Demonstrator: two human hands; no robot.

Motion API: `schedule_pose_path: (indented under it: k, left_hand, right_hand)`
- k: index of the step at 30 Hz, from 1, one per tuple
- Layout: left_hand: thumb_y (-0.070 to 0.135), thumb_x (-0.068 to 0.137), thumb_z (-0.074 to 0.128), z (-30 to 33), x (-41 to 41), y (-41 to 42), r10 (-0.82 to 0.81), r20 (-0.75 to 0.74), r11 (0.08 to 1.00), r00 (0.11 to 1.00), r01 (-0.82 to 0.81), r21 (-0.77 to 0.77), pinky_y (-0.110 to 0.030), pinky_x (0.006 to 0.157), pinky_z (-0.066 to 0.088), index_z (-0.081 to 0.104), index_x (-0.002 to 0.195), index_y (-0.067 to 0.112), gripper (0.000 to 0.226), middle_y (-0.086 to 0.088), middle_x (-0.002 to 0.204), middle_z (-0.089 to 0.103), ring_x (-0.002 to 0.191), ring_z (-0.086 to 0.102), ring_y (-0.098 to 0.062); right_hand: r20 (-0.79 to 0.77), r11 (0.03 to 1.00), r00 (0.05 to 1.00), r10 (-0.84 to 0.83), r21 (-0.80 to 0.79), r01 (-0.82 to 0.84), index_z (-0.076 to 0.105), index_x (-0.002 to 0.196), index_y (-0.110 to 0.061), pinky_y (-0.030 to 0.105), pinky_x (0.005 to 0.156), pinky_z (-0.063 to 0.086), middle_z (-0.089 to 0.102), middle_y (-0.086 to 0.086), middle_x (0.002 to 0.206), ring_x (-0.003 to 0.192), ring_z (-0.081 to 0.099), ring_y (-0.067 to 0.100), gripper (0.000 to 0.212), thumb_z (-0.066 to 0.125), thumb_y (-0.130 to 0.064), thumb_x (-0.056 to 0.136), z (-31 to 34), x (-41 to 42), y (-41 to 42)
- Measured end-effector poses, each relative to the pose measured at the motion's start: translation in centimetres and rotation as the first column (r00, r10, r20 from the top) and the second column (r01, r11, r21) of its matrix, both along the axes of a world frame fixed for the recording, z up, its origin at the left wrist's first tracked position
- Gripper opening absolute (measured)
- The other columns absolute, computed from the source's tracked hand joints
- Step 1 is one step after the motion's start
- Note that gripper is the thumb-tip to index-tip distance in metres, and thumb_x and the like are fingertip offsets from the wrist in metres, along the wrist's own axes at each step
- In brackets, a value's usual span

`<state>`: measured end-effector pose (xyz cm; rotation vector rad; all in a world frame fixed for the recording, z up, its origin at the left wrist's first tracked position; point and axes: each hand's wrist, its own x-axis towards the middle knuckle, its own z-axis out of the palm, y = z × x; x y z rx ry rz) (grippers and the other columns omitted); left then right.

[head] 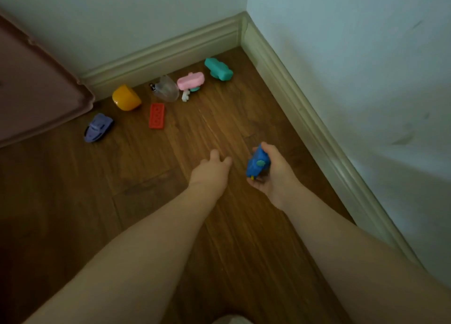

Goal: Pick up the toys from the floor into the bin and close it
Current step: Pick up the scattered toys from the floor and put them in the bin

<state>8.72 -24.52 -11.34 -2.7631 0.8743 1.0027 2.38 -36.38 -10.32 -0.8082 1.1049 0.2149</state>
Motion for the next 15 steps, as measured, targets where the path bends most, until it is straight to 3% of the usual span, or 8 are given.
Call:
schedule_pose_path:
  k: [6,12,15]
  left_hand:
    - [0.01,0.095,0.041,-0.7,-0.4,-1.2,0.017,-0.058,0.999,0.998,-0.015,0.037,-0.041,0.088,0.044,0.038,0.133,0.009,0.037,-0.018,0.128,0.039,0.114,0.048,-0.037]
    - [0.005,0.092,0.046,-0.5,-0.7,4.1,0.094,-0.074,0.993,0.993,-0.088,0.08,-0.034,0.087,0.044,0.05,0.121,0.008,0.029,-0.014,0.124,0.045,0.111,0.051,-0.032]
    - [0.01,0.089,0.053,1.0,-0.8,8.7,0.205,-0.143,0.979,0.968,-0.205,0.014,-0.029,0.081,0.04,0.054,0.111,0.007,0.022,-0.012,0.117,0.048,0.107,0.051,-0.028]
  right_hand:
    - [-0.01,0.998,1.0,-0.005,0.061,0.006,0.052,0.13,-0.02,0.03,0.068,0.047,0.055,0.01,0.123,0.097,0.057,0.023,0.047,0.055,-0.044,0.089,0.4,-1.2,0.1]
    - [-0.01,0.994,0.997,0.077,0.077,-0.076,0.056,0.125,-0.017,0.031,0.072,0.049,0.056,0.011,0.121,0.102,0.057,0.025,0.044,0.056,-0.043,0.089,1.8,-1.3,1.8]
    - [0.011,0.986,0.988,0.154,0.063,-0.154,0.062,0.113,-0.017,0.031,0.07,0.049,0.058,0.01,0.116,0.101,0.056,0.026,0.037,0.055,-0.044,0.088,2.9,-0.5,3.7]
